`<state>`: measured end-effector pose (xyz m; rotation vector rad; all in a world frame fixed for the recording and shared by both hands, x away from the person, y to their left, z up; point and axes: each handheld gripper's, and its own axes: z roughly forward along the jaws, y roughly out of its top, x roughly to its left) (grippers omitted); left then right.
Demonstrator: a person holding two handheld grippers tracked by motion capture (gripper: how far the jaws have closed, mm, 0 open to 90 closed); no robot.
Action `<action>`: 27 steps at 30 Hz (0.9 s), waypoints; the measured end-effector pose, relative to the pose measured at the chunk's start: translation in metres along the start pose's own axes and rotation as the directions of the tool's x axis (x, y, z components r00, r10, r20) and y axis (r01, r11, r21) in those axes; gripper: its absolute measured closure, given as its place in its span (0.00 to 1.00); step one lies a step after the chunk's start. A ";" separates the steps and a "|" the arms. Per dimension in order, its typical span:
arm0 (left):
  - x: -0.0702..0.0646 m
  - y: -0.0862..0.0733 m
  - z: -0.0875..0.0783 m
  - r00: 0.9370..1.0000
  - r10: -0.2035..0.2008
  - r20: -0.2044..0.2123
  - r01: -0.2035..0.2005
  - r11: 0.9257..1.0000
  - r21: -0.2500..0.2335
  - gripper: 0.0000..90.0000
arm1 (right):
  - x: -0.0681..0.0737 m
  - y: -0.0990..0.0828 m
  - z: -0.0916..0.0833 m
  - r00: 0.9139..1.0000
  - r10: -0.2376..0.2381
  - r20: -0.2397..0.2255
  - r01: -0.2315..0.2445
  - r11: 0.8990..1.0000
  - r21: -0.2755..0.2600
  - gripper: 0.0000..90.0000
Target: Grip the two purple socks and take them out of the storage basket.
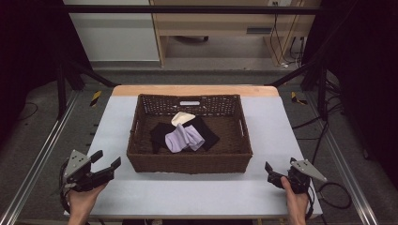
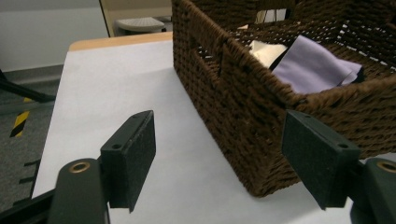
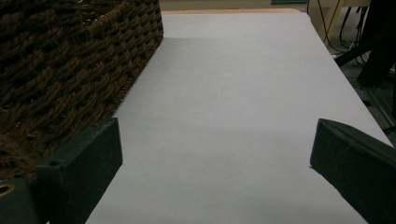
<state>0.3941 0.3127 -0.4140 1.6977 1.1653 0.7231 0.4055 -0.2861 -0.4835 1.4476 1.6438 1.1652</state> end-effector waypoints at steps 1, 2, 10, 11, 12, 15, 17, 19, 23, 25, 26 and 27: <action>-0.002 0.003 -0.001 1.000 0.004 0.007 -0.004 1.000 -0.003 0.29 | 0.000 0.000 0.000 1.000 -0.004 -0.001 0.004 1.000 0.003 0.03; -0.002 0.003 -0.001 1.000 0.004 0.007 -0.004 1.000 -0.003 0.29 | 0.000 0.000 0.000 1.000 -0.004 -0.001 0.004 1.000 0.003 0.03; -0.007 0.015 -0.003 1.000 0.000 0.021 0.000 1.000 -0.023 0.29 | 0.002 0.000 0.001 1.000 -0.001 0.006 0.001 1.000 0.001 0.03; -0.008 0.018 -0.003 1.000 0.005 0.020 -0.005 1.000 -0.026 0.29 | 0.001 0.000 0.001 1.000 0.008 0.015 -0.008 1.000 -0.006 0.04; -0.008 0.018 -0.003 1.000 0.005 0.020 -0.005 1.000 -0.026 0.28 | 0.001 0.000 0.000 1.000 0.009 0.017 -0.009 1.000 -0.007 0.04; -0.009 0.024 -0.003 1.000 0.006 0.024 -0.005 0.999 -0.034 0.28 | 0.000 0.000 0.000 1.000 0.013 0.015 -0.013 1.000 -0.007 0.04; -0.011 0.028 -0.001 1.000 0.012 0.027 -0.011 0.999 -0.041 0.28 | 0.001 0.000 0.001 1.000 0.010 0.019 -0.010 1.000 -0.005 0.04; -0.015 0.036 0.001 0.999 0.020 0.038 -0.018 0.998 -0.054 0.28 | 0.001 0.000 0.001 1.000 0.007 0.023 -0.007 1.000 -0.005 0.04; -0.020 0.045 0.004 0.998 0.027 0.048 -0.024 0.997 -0.067 0.28 | 0.001 0.001 0.001 1.000 0.011 0.020 -0.011 1.000 -0.013 0.04; -0.024 0.052 0.007 0.998 0.032 0.056 -0.028 0.997 -0.075 0.28 | 0.002 0.001 0.002 1.000 0.018 0.014 -0.018 1.000 -0.019 0.04; -0.026 0.055 0.008 0.998 0.038 0.059 -0.034 0.997 -0.076 0.28 | 0.003 0.001 0.003 1.000 0.010 0.014 -0.010 1.000 -0.016 0.04; -0.028 0.058 0.010 0.997 0.047 0.062 -0.042 0.996 -0.075 0.28 | 0.004 0.001 0.004 1.000 0.004 0.015 -0.004 1.000 -0.010 0.04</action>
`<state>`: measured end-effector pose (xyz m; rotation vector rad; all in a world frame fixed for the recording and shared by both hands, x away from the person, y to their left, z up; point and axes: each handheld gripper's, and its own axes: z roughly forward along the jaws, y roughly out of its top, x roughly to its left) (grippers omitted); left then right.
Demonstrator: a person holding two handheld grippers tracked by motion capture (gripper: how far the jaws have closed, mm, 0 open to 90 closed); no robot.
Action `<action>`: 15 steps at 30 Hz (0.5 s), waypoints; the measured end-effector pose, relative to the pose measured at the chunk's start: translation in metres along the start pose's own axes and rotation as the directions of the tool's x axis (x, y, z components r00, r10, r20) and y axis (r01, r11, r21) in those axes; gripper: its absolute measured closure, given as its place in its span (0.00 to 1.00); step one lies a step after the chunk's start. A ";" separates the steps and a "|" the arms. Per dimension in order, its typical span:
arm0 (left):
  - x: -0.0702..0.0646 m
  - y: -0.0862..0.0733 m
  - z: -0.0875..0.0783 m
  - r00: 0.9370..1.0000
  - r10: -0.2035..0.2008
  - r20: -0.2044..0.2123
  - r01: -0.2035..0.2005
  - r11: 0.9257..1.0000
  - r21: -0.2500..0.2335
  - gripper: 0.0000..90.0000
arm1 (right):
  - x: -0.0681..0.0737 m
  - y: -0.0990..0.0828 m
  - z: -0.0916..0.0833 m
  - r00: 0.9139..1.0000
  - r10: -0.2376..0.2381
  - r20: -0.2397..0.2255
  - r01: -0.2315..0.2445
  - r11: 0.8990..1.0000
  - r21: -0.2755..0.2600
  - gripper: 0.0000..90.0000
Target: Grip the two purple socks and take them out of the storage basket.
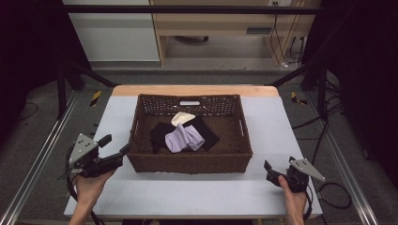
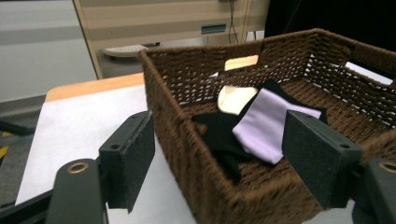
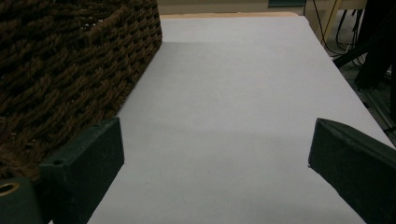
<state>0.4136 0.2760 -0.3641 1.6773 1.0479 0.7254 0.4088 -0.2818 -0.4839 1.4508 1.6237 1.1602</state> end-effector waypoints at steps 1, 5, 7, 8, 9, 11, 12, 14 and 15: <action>-0.001 0.002 0.002 1.000 0.006 0.002 -0.006 1.000 0.000 0.28 | 0.001 0.000 0.000 1.000 -0.004 0.001 0.004 1.000 0.004 0.04; -0.010 0.012 0.010 1.000 0.016 0.019 -0.016 1.000 -0.002 0.28 | 0.000 0.000 0.001 1.000 -0.006 0.007 0.006 1.000 0.011 0.04; -0.014 0.016 0.014 0.999 0.017 0.030 -0.017 1.000 -0.006 0.28 | 0.001 0.000 0.001 1.000 -0.005 0.005 0.005 1.000 0.015 0.04; -0.016 0.018 0.016 0.999 0.019 0.032 -0.019 1.000 -0.005 0.28 | 0.001 0.000 0.002 1.000 -0.008 0.007 0.007 1.000 0.018 0.04; -0.018 0.020 0.018 0.999 0.022 0.036 -0.022 1.000 -0.004 0.28 | 0.001 0.000 0.002 1.000 -0.007 0.007 0.006 1.000 0.017 0.04; -0.023 0.027 0.025 0.999 0.028 0.043 -0.027 1.000 -0.006 0.29 | 0.001 0.000 0.002 1.000 -0.005 0.006 0.005 1.000 0.020 0.04; -0.023 0.027 0.025 0.999 0.028 0.043 -0.027 1.000 -0.006 0.29 | 0.001 0.000 0.002 1.000 -0.004 0.007 0.004 1.000 0.017 0.04; -0.027 0.032 0.030 0.998 0.032 0.046 -0.031 0.999 -0.007 0.29 | 0.000 0.000 0.002 1.000 -0.005 0.007 0.005 1.000 0.018 0.04; -0.028 0.034 0.032 0.998 0.030 0.048 -0.029 1.000 -0.010 0.29 | 0.000 0.000 0.002 1.000 -0.005 0.005 0.005 1.000 0.018 0.04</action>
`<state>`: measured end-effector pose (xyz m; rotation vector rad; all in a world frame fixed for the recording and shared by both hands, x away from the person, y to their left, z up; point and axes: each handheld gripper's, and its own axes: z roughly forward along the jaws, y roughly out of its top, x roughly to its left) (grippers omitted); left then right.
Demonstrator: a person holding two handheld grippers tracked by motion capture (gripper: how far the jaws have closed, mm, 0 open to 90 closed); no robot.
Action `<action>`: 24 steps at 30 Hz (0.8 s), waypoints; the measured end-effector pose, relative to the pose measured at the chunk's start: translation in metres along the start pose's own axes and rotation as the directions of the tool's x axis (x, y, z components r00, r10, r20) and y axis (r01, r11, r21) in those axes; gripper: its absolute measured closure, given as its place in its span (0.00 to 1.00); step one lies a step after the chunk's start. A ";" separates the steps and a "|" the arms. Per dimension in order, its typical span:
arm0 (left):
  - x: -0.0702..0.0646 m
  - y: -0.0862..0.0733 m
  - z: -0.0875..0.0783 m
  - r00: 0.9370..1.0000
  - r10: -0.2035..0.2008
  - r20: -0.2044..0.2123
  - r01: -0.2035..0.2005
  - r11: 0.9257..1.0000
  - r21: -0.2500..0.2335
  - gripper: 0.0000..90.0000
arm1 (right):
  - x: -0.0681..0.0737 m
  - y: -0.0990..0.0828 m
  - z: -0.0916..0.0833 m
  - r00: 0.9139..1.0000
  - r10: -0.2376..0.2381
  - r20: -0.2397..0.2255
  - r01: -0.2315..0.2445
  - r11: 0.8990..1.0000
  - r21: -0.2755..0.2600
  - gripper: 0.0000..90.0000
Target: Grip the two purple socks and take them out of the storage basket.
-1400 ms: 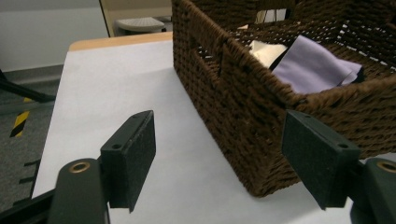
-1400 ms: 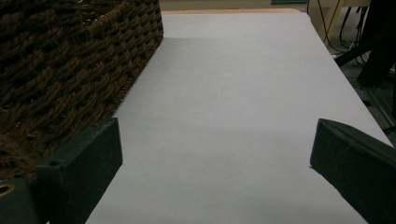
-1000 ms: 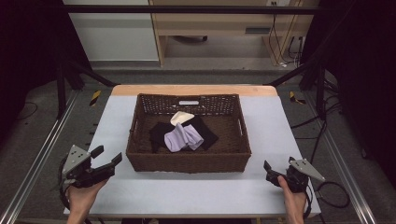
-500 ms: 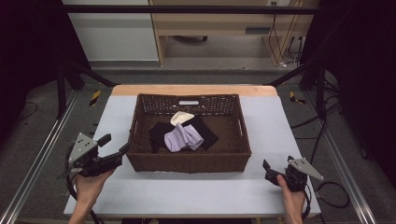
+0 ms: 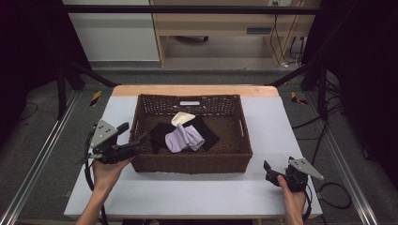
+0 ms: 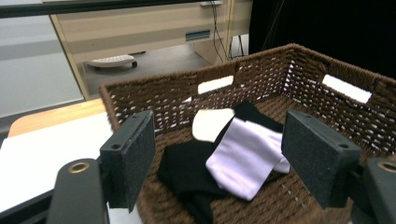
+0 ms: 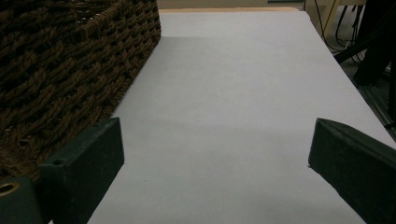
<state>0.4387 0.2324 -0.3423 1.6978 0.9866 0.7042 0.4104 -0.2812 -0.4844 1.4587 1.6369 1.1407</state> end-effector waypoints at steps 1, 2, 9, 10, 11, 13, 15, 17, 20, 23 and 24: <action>-0.001 0.002 0.002 1.000 -0.001 0.003 0.001 1.000 -0.002 0.29 | 0.000 0.000 0.000 1.000 0.001 0.002 -0.001 1.000 -0.001 0.04; -0.002 0.004 0.005 1.000 -0.003 0.007 0.003 1.000 -0.003 0.29 | 0.000 0.000 0.000 1.000 0.001 0.002 -0.001 1.000 -0.001 0.04; -0.011 0.016 0.027 1.000 0.004 0.014 -0.004 1.000 0.007 0.29 | 0.000 0.000 0.000 1.000 0.000 0.001 0.000 1.000 -0.001 0.04; -0.012 0.017 0.030 1.000 0.005 0.014 -0.005 1.000 0.011 0.29 | 0.000 0.000 0.000 1.000 0.000 0.000 0.000 1.000 0.000 0.04; -0.012 0.018 0.033 1.000 0.006 0.013 -0.006 1.000 0.011 0.29 | 0.000 0.000 0.000 1.000 0.000 0.000 0.000 1.000 0.000 0.04; -0.013 0.021 0.039 1.000 0.011 0.010 -0.011 1.000 0.020 0.30 | 0.000 0.000 0.000 1.000 -0.002 -0.001 0.002 1.000 0.001 0.04; -0.014 0.023 0.046 1.000 0.014 0.007 -0.015 1.000 0.027 0.30 | 0.000 0.000 0.000 1.000 -0.003 -0.002 0.003 1.000 0.001 0.04; -0.015 0.025 0.052 1.000 0.021 0.004 -0.021 0.999 0.034 0.30 | 0.000 0.000 0.000 1.000 -0.002 -0.001 0.002 1.000 -0.001 0.04; -0.016 0.027 0.058 1.000 0.027 0.001 -0.027 0.999 0.041 0.30 | 0.000 0.000 0.000 1.000 -0.003 -0.002 0.003 1.000 0.000 0.04; -0.018 0.028 0.067 1.000 0.024 0.003 -0.024 0.998 0.050 0.30 | 0.001 0.000 0.000 1.000 -0.002 -0.001 0.002 1.000 0.002 0.04; -0.018 0.028 0.071 1.000 0.024 0.006 -0.024 0.998 0.057 0.31 | 0.001 0.000 0.000 1.000 -0.003 0.000 0.003 1.000 0.002 0.04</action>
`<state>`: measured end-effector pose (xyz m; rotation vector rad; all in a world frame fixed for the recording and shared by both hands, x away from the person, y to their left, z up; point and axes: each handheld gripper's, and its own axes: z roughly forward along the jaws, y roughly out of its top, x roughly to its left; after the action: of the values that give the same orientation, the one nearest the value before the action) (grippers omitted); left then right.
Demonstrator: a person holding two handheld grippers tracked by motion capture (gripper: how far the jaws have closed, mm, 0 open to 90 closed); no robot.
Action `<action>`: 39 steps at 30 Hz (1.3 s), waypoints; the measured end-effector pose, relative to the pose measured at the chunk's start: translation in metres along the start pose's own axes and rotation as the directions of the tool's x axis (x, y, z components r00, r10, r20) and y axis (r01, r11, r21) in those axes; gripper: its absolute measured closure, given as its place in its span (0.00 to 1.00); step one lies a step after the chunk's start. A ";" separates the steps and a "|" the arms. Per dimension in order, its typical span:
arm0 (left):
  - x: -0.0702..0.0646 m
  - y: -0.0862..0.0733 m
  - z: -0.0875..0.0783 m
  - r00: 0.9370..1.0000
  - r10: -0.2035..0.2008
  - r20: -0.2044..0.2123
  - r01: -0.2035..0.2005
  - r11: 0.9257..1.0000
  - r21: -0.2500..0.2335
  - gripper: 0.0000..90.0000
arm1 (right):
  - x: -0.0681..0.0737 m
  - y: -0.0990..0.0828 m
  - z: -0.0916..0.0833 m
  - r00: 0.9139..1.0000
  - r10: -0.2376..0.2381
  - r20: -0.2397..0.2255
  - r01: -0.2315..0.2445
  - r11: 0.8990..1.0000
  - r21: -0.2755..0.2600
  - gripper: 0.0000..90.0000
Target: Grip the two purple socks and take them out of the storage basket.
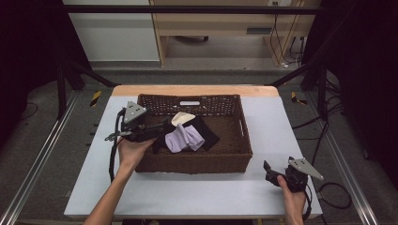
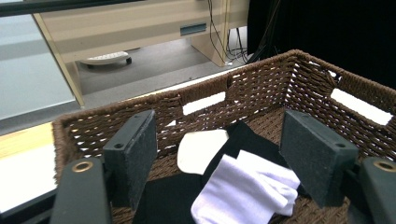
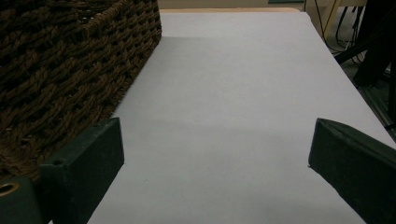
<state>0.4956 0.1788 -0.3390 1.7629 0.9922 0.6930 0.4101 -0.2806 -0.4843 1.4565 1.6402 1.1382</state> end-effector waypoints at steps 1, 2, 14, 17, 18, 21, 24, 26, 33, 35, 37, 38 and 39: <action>-0.001 0.000 0.004 1.000 -0.002 0.001 0.002 1.000 0.002 0.31 | 0.000 0.000 0.000 1.000 0.000 0.002 0.000 1.000 -0.002 0.04; -0.003 0.000 0.008 1.000 0.003 0.001 -0.003 1.000 0.008 0.31 | 0.000 0.000 0.000 1.000 0.001 0.002 -0.001 1.000 -0.002 0.04; -0.021 0.004 0.047 1.000 0.024 0.008 -0.024 0.998 0.055 0.35 | 0.000 0.000 0.000 1.000 -0.003 -0.001 0.003 1.000 -0.001 0.04; -0.024 0.000 0.057 0.999 0.038 0.013 -0.039 0.995 0.092 0.38 | 0.001 0.000 0.000 1.000 -0.006 -0.003 0.006 1.000 -0.001 0.04; -0.024 0.000 0.057 0.999 0.038 0.013 -0.039 0.995 0.092 0.39 | 0.001 0.000 0.000 1.000 -0.007 -0.004 0.007 1.000 0.000 0.04; -0.027 -0.004 0.067 0.998 0.058 0.006 -0.058 0.990 0.129 0.42 | 0.001 0.000 0.000 1.000 -0.007 -0.003 0.007 1.000 -0.001 0.04; -0.028 -0.005 0.074 0.997 0.073 0.012 -0.074 0.984 0.160 0.44 | 0.001 0.000 0.001 1.000 -0.008 -0.004 0.008 1.000 -0.001 0.04; -0.029 -0.005 0.074 0.997 0.077 0.014 -0.078 0.982 0.170 0.45 | 0.001 0.000 0.001 1.000 -0.008 -0.005 0.008 1.000 0.000 0.04; -0.028 -0.010 0.086 0.997 0.077 0.019 -0.079 0.968 0.237 0.45 | 0.001 0.000 0.000 1.000 -0.012 -0.003 0.012 1.000 0.001 0.04; -0.030 -0.011 0.088 0.996 0.086 0.026 -0.089 0.964 0.251 0.46 | 0.001 0.000 0.000 1.000 -0.013 -0.004 0.013 1.000 0.003 0.04; -0.034 -0.013 0.090 0.990 0.136 0.037 -0.141 0.949 0.282 0.47 | 0.001 0.000 0.000 1.000 -0.015 -0.002 0.015 1.000 0.002 0.04; -0.034 -0.014 0.091 0.989 0.145 0.036 -0.149 0.944 0.296 0.47 | 0.001 0.000 0.000 1.000 -0.015 -0.002 0.015 1.000 0.003 0.04; -0.035 -0.015 0.093 0.989 0.143 0.038 -0.148 0.940 0.307 0.48 | 0.002 0.000 0.000 1.000 -0.017 -0.001 0.017 1.000 0.004 0.04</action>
<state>0.5476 0.1089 -0.3884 2.1297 1.0094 0.6403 0.4101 -0.2790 -0.4845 1.4416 1.6532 1.1269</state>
